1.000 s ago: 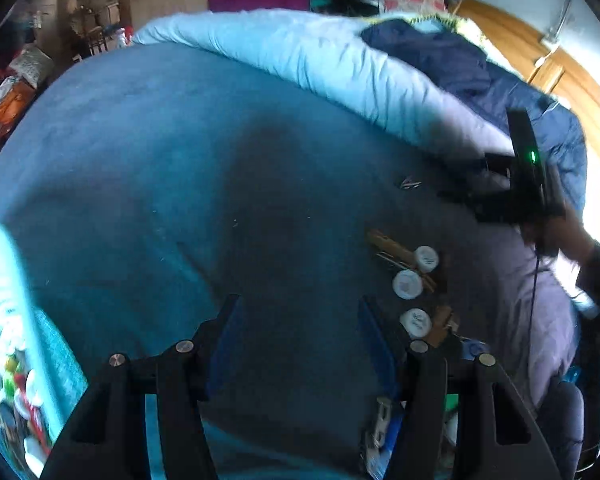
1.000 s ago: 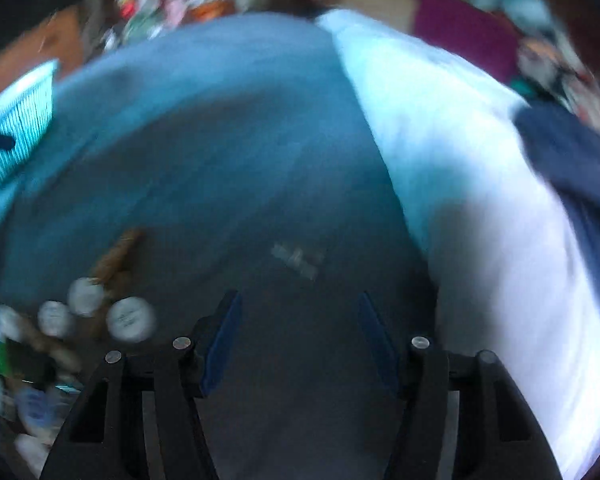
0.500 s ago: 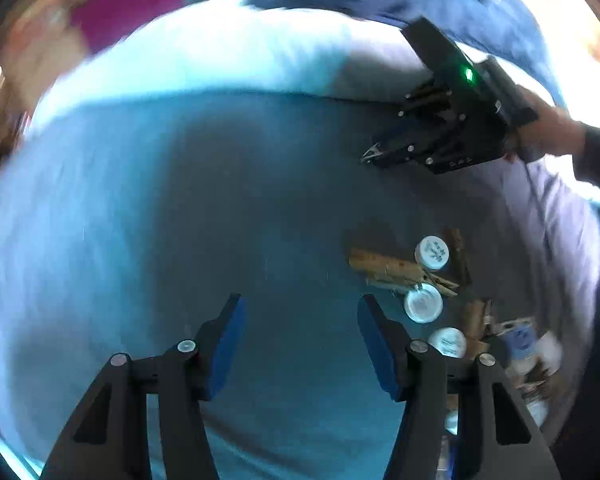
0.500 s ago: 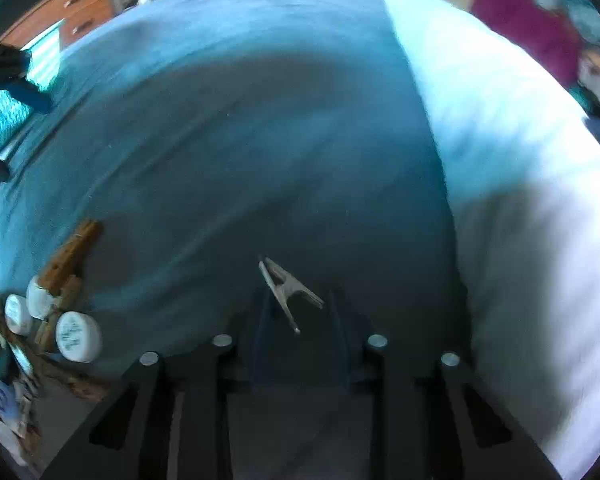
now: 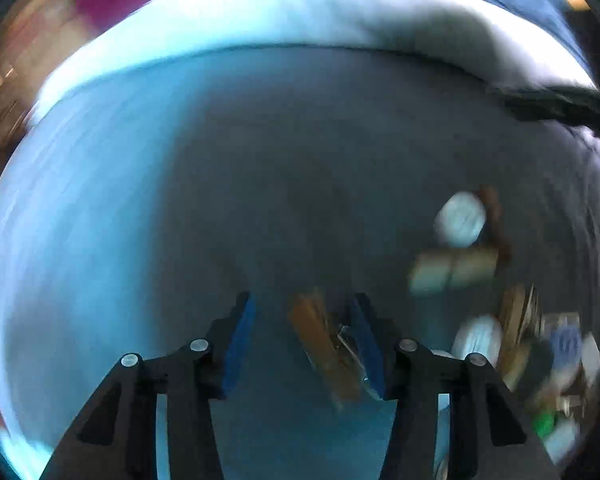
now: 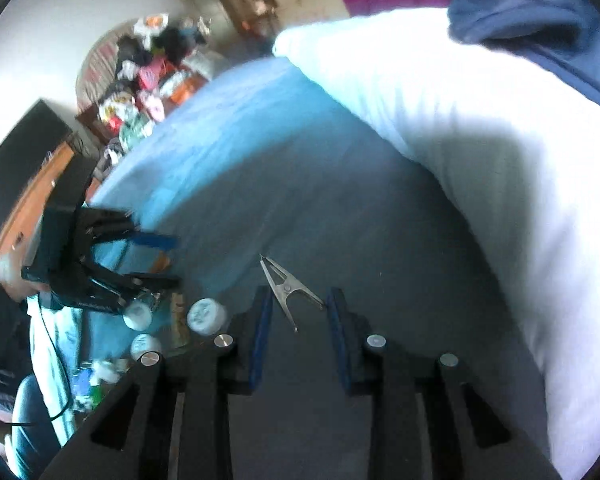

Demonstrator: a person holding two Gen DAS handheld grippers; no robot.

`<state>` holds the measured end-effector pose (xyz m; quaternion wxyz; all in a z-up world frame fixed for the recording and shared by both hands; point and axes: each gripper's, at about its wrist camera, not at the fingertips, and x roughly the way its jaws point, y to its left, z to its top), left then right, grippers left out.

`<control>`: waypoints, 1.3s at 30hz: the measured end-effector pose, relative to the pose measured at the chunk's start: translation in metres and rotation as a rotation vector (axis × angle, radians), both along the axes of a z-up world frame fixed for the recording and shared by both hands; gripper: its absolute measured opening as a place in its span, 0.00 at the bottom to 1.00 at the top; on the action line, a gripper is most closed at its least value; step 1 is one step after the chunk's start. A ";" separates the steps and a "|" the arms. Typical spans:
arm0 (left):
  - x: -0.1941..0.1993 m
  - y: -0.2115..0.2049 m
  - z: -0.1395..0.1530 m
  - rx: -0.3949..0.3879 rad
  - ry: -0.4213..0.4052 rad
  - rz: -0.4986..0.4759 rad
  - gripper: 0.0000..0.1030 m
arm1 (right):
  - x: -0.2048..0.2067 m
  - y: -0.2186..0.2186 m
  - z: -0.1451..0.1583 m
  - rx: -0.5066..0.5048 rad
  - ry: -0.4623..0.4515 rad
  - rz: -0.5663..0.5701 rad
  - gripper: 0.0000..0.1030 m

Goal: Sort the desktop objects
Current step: 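Grasp a wooden clothespin with the left tool while the right holds the clip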

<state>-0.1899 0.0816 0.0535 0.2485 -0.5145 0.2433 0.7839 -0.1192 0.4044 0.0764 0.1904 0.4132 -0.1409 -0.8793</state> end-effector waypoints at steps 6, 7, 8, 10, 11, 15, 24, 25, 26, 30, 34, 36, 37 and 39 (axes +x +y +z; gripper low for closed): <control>0.036 -0.094 0.055 0.093 0.076 0.334 0.50 | 0.053 0.012 -0.008 -0.158 0.022 -0.151 0.26; 0.038 -0.104 0.058 0.128 0.074 0.358 0.50 | 0.060 0.013 -0.014 -0.195 0.016 -0.165 0.26; 0.040 -0.106 0.062 0.148 0.099 0.381 0.50 | 0.069 0.013 -0.017 -0.198 0.016 -0.179 0.26; 0.046 -0.098 0.068 0.166 0.153 0.309 0.50 | 0.073 0.007 -0.027 -0.205 0.007 -0.179 0.26; 0.047 -0.095 0.066 0.172 0.155 0.281 0.50 | 0.077 0.005 -0.029 -0.195 0.006 -0.175 0.26; 0.026 -0.090 0.056 0.181 0.184 0.196 0.50 | 0.073 -0.007 -0.038 -0.148 0.000 -0.145 0.26; 0.017 -0.054 -0.007 0.127 0.136 0.131 0.30 | 0.058 -0.021 -0.053 -0.108 -0.027 -0.136 0.26; 0.020 -0.050 -0.011 0.111 0.141 0.125 0.30 | 0.057 -0.024 -0.053 -0.106 -0.026 -0.138 0.26; 0.015 -0.033 -0.019 0.102 0.148 0.126 0.27 | 0.058 -0.025 -0.052 -0.100 -0.022 -0.140 0.26; 0.024 -0.033 -0.010 0.142 0.154 0.181 0.12 | 0.066 -0.027 -0.041 -0.060 0.017 -0.166 0.26; 0.057 -0.028 0.023 0.180 0.201 0.187 0.12 | 0.077 -0.033 -0.018 0.017 0.088 -0.187 0.26; 0.074 -0.029 0.046 0.216 0.222 0.194 0.12 | 0.083 -0.038 -0.001 0.045 0.127 -0.192 0.26; 0.086 -0.030 0.061 0.231 0.246 0.199 0.12 | 0.086 -0.040 0.007 0.057 0.140 -0.196 0.26; 0.096 -0.027 0.081 0.261 0.272 0.216 0.12 | 0.092 -0.045 0.023 0.083 0.169 -0.205 0.26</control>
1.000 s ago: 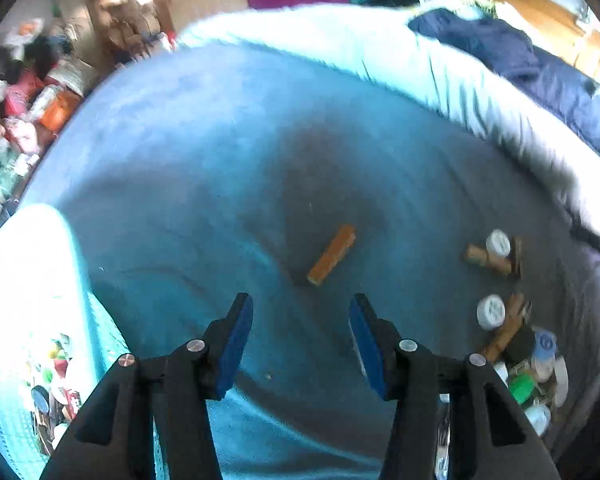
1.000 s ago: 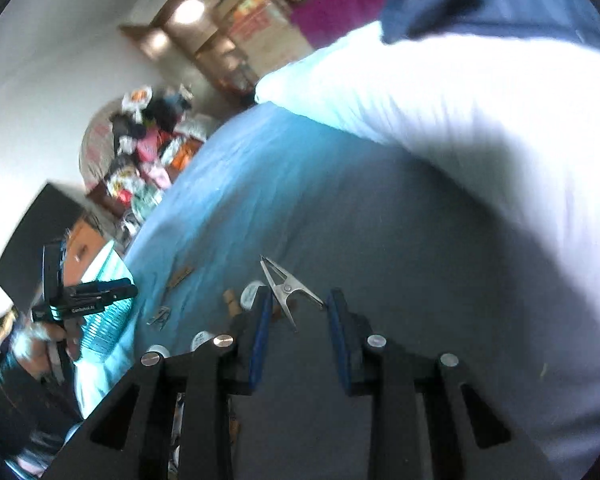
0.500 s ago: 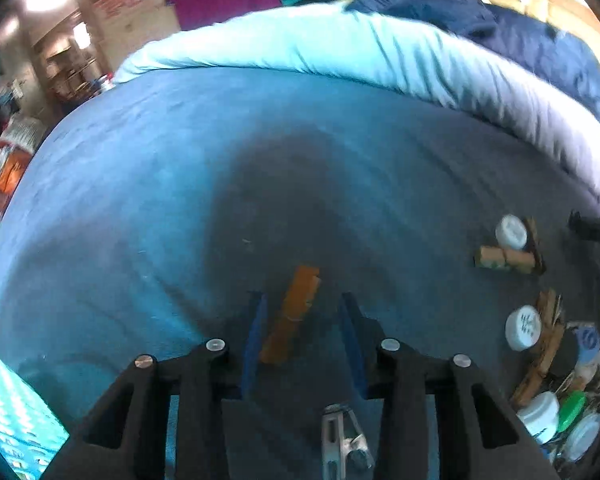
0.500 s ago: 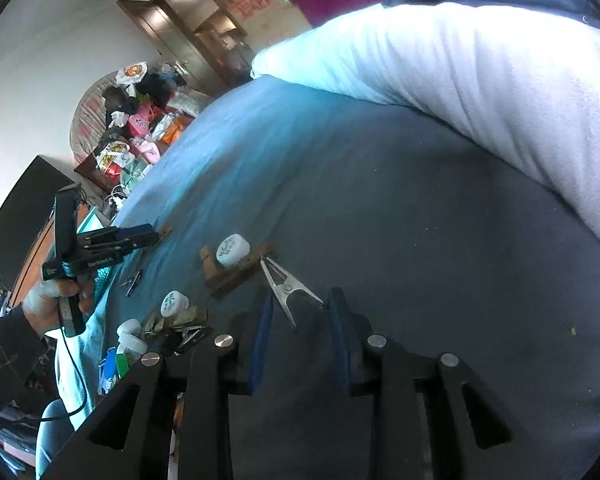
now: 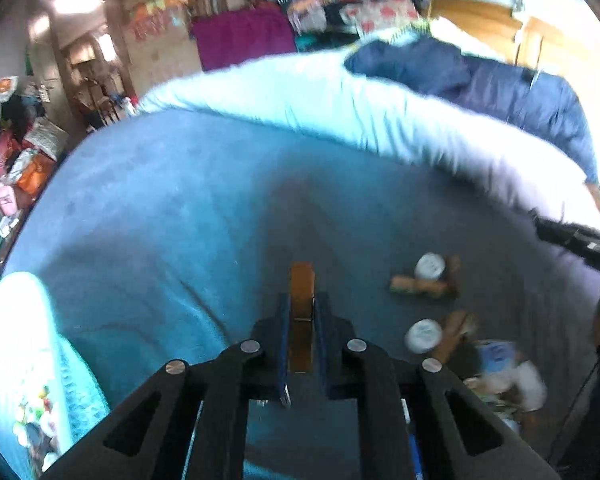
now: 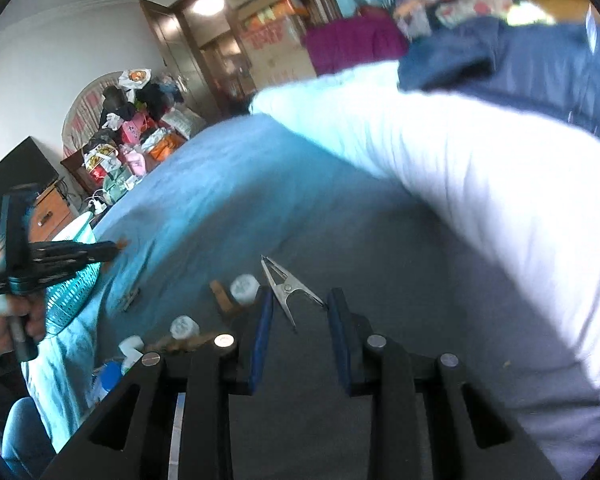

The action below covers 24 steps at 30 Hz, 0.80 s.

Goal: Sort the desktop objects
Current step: 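Grasp a wooden clothespin with the left tool while the right holds the clip, then carry the clothespin and spring clip over the light-blue basket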

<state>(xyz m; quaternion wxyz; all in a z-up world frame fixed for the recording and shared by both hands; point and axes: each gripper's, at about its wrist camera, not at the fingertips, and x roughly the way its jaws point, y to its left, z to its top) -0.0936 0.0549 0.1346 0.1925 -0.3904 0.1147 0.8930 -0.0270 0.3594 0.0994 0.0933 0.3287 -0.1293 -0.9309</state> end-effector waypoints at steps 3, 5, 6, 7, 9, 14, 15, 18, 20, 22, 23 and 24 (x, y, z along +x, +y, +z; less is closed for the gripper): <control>0.021 -0.008 0.036 0.035 0.049 0.033 0.12 | 0.009 -0.009 0.027 0.039 0.037 -0.005 0.26; 0.034 -0.017 0.056 0.048 0.077 0.051 0.12 | 0.013 -0.014 0.045 0.061 0.063 -0.001 0.26; 0.040 -0.023 0.067 0.053 0.094 0.070 0.12 | 0.015 -0.016 0.052 0.067 0.074 0.001 0.26; 0.041 -0.030 0.073 0.062 0.099 0.083 0.12 | 0.017 -0.018 0.059 0.072 0.086 0.003 0.26; 0.050 -0.044 0.091 0.074 0.125 0.113 0.12 | 0.020 -0.024 0.076 0.085 0.112 0.006 0.26; 0.065 -0.099 0.121 0.088 0.167 0.208 0.12 | 0.020 -0.044 0.113 0.103 0.158 0.028 0.26; 0.066 -0.109 0.125 0.095 0.170 0.223 0.12 | 0.019 -0.049 0.118 0.106 0.163 0.034 0.26; 0.073 -0.144 0.139 0.097 0.195 0.273 0.12 | 0.013 -0.072 0.139 0.119 0.183 0.068 0.26; 0.077 -0.164 0.147 0.095 0.210 0.301 0.12 | 0.009 -0.088 0.149 0.127 0.192 0.093 0.26; 0.079 -0.187 0.155 0.094 0.220 0.330 0.12 | 0.002 -0.110 0.161 0.139 0.205 0.127 0.26; 0.081 -0.197 0.158 0.095 0.226 0.348 0.12 | -0.003 -0.120 0.167 0.142 0.210 0.143 0.26; 0.082 -0.209 0.162 0.100 0.230 0.366 0.12 | -0.006 -0.129 0.172 0.142 0.215 0.156 0.26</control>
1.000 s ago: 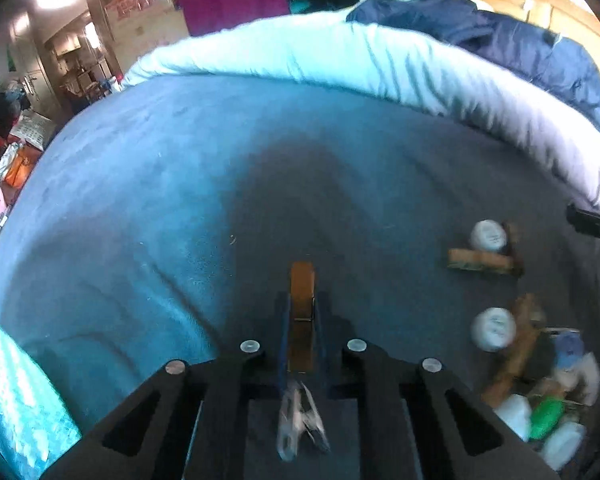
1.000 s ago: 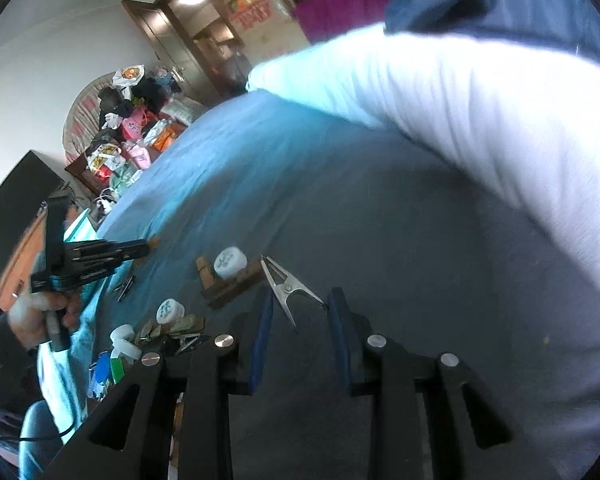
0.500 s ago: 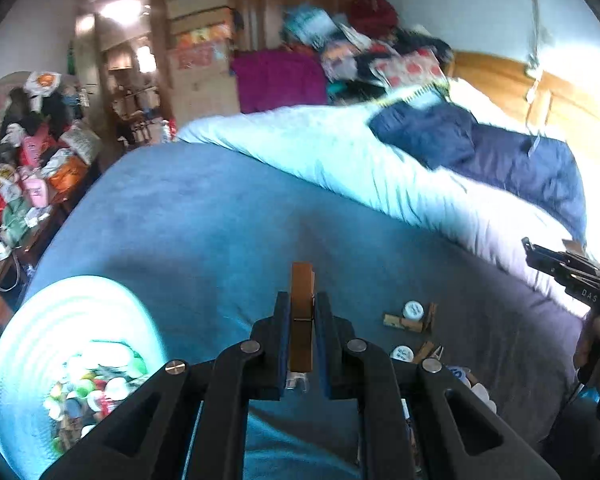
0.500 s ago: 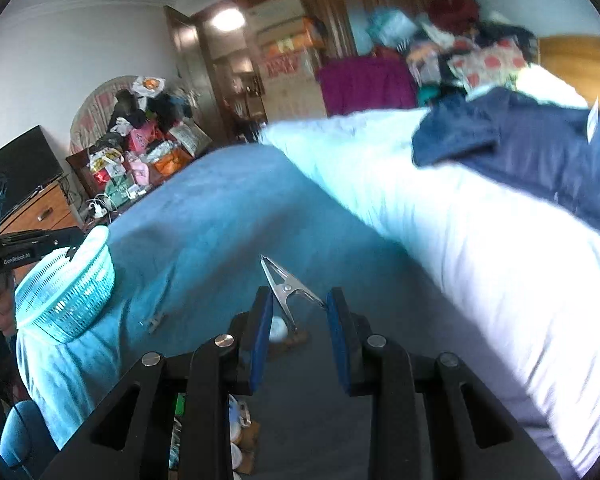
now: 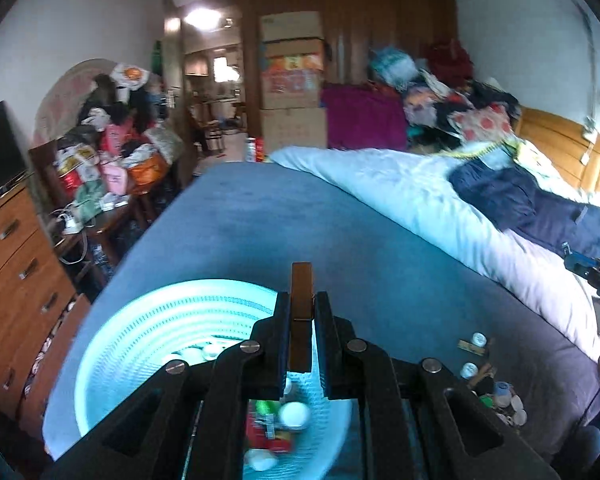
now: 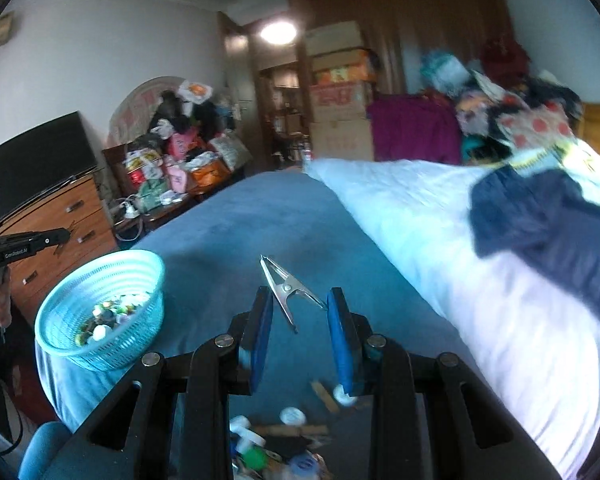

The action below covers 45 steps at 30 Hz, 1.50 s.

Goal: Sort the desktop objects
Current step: 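Carry the clothespin and spring clip over the light-blue basket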

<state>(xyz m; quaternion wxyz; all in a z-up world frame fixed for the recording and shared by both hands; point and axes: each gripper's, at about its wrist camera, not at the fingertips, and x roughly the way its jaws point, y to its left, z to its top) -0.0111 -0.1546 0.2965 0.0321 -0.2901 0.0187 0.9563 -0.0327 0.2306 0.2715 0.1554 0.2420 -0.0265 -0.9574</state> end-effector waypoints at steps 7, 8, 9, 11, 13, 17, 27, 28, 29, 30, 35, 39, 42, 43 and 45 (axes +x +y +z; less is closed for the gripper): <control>0.007 -0.073 0.011 0.029 0.013 0.092 0.12 | -0.023 -0.076 0.039 0.004 0.040 0.108 0.26; 0.009 -0.079 0.011 0.033 0.013 0.100 0.12 | -0.026 -0.088 0.045 0.008 0.045 0.124 0.26; 0.010 -0.090 0.011 0.042 0.012 0.113 0.12 | -0.030 -0.101 0.050 0.013 0.050 0.143 0.26; 0.014 -0.104 0.012 0.051 0.011 0.134 0.12 | -0.036 -0.124 0.060 0.019 0.056 0.174 0.26; 0.016 -0.122 0.012 0.062 0.011 0.156 0.12 | -0.042 -0.147 0.069 0.030 0.064 0.204 0.26; 0.018 -0.146 0.014 0.075 0.008 0.180 0.12 | -0.053 -0.192 0.081 0.047 0.055 0.269 0.26; -0.019 -0.173 -0.030 0.052 -0.272 0.179 0.12 | -0.100 -0.277 0.059 0.038 -0.173 0.425 0.26; -0.023 -0.173 -0.038 0.036 -0.303 0.172 0.12 | -0.103 -0.280 0.056 0.033 -0.194 0.434 0.26; -0.028 -0.170 -0.042 0.030 -0.318 0.169 0.12 | -0.107 -0.288 0.050 0.036 -0.229 0.446 0.26; -0.030 -0.168 -0.048 0.029 -0.337 0.163 0.12 | -0.110 -0.293 0.045 0.039 -0.254 0.455 0.26; -0.038 -0.154 -0.063 -0.017 -0.359 0.160 0.12 | -0.113 -0.318 0.026 0.080 -0.311 0.495 0.26; -0.040 -0.148 -0.067 -0.021 -0.360 0.156 0.12 | -0.111 -0.331 0.018 0.091 -0.318 0.509 0.26; -0.042 -0.150 -0.069 -0.020 -0.360 0.155 0.12 | -0.109 -0.334 0.015 0.095 -0.320 0.517 0.26; -0.043 -0.150 -0.070 -0.022 -0.359 0.156 0.12 | -0.110 -0.334 0.014 0.095 -0.320 0.519 0.26; -0.044 -0.154 -0.070 -0.022 -0.361 0.152 0.12 | -0.109 -0.335 0.012 0.093 -0.323 0.519 0.26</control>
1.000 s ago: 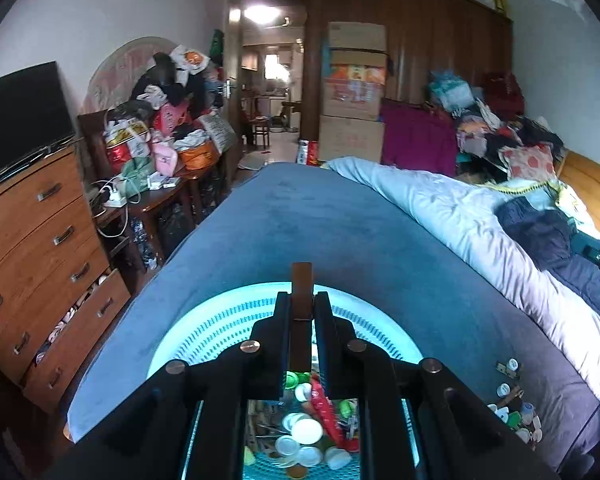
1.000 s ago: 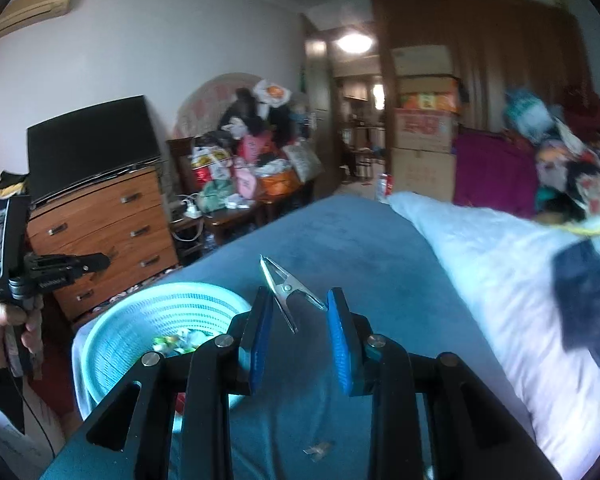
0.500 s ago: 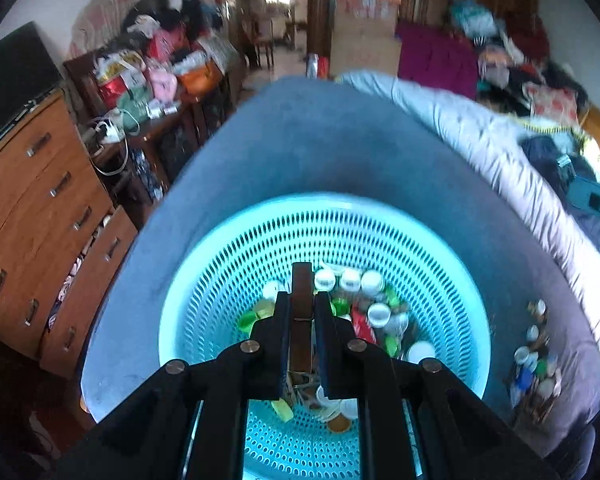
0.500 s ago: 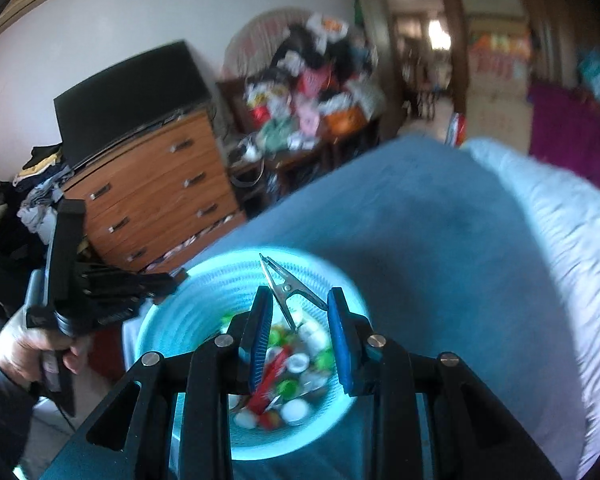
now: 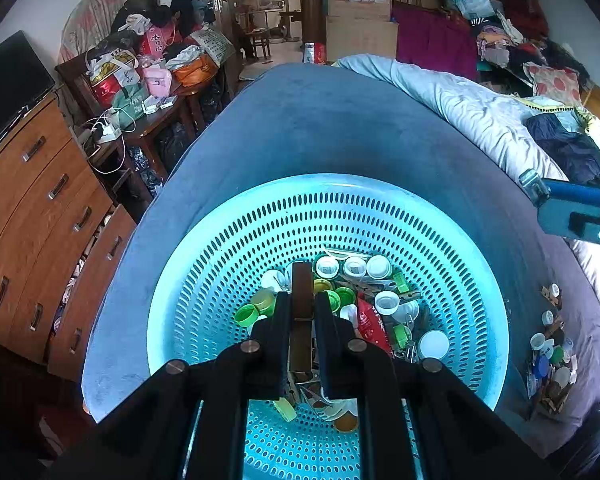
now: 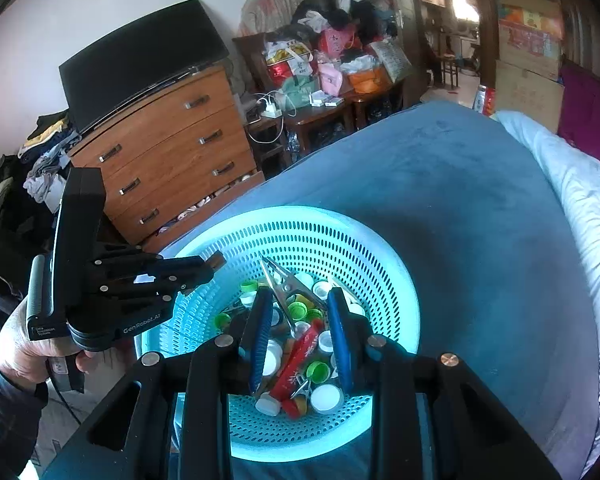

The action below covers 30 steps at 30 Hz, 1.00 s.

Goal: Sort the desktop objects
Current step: 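Carry the clothespin and spring clip over the light-blue basket, then open both tools to drop the clothespin and clip into the basket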

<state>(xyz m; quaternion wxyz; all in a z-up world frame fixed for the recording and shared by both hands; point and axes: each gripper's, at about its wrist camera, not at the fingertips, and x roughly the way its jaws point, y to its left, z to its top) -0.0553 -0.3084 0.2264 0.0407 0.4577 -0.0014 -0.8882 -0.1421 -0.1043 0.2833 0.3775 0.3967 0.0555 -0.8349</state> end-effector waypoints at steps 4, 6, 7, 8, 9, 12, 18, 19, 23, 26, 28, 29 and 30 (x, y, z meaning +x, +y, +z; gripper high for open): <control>-0.002 -0.004 -0.002 0.001 -0.003 0.000 0.12 | 0.000 -0.002 -0.003 0.002 -0.003 0.003 0.26; -0.001 -0.004 -0.003 0.001 -0.004 0.003 0.12 | 0.000 -0.003 -0.004 0.002 -0.003 0.001 0.26; -0.002 -0.005 -0.004 -0.002 -0.004 0.005 0.12 | 0.000 -0.003 -0.003 0.001 -0.003 0.002 0.26; -0.002 -0.006 -0.005 -0.004 -0.004 0.004 0.12 | 0.000 -0.003 -0.003 0.001 -0.001 0.002 0.26; -0.003 -0.006 -0.005 -0.010 -0.004 0.009 0.12 | -0.001 -0.004 -0.004 -0.001 0.001 0.004 0.27; -0.003 -0.006 -0.007 -0.034 -0.001 0.027 0.32 | -0.001 -0.007 -0.003 -0.013 0.010 0.005 0.32; 0.000 -0.008 -0.004 -0.061 0.020 0.055 0.49 | -0.001 -0.003 0.000 -0.026 0.031 -0.004 0.51; 0.001 -0.008 -0.004 -0.064 0.019 0.057 0.49 | 0.000 -0.002 0.000 -0.030 0.029 -0.005 0.51; 0.003 -0.004 -0.002 -0.068 0.022 0.060 0.49 | 0.002 0.004 0.002 -0.041 0.032 -0.015 0.51; 0.005 0.001 0.001 -0.073 0.028 0.063 0.49 | 0.007 0.015 0.005 -0.048 0.042 -0.021 0.51; 0.006 0.006 0.005 -0.075 0.031 0.060 0.49 | 0.013 0.027 0.008 -0.062 0.052 -0.031 0.53; 0.007 0.009 0.007 -0.077 0.034 0.055 0.49 | 0.017 0.035 0.009 -0.071 0.060 -0.037 0.55; 0.008 0.013 0.008 -0.077 0.041 0.048 0.49 | 0.025 0.048 0.009 -0.082 0.072 -0.047 0.57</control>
